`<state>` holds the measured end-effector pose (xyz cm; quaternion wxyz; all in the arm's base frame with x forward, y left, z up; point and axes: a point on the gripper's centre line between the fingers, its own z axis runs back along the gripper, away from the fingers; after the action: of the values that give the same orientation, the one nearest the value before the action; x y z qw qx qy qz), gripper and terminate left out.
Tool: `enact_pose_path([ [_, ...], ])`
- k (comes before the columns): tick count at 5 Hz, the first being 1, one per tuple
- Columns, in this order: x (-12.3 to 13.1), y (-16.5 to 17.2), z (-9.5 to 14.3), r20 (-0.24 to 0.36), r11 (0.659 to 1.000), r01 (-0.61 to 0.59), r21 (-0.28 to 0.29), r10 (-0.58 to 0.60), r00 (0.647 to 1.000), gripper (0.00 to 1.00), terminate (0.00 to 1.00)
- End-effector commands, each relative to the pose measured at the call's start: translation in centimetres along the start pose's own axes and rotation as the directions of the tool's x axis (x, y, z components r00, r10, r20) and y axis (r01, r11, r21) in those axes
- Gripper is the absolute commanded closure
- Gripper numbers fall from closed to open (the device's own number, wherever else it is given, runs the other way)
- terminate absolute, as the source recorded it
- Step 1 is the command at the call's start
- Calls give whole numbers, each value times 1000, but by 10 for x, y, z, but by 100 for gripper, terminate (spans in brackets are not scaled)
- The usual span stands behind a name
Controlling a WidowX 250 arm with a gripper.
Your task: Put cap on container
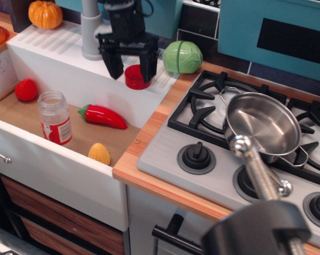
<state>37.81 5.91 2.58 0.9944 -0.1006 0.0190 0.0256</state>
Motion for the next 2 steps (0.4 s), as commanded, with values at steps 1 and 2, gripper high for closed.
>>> enact_pose_path([
  [1, 15, 2, 8, 90, 1000, 4, 29, -6, 996, 0, 0],
  [2, 20, 0, 7, 111, 999, -2, 33, -2, 994, 0, 0],
])
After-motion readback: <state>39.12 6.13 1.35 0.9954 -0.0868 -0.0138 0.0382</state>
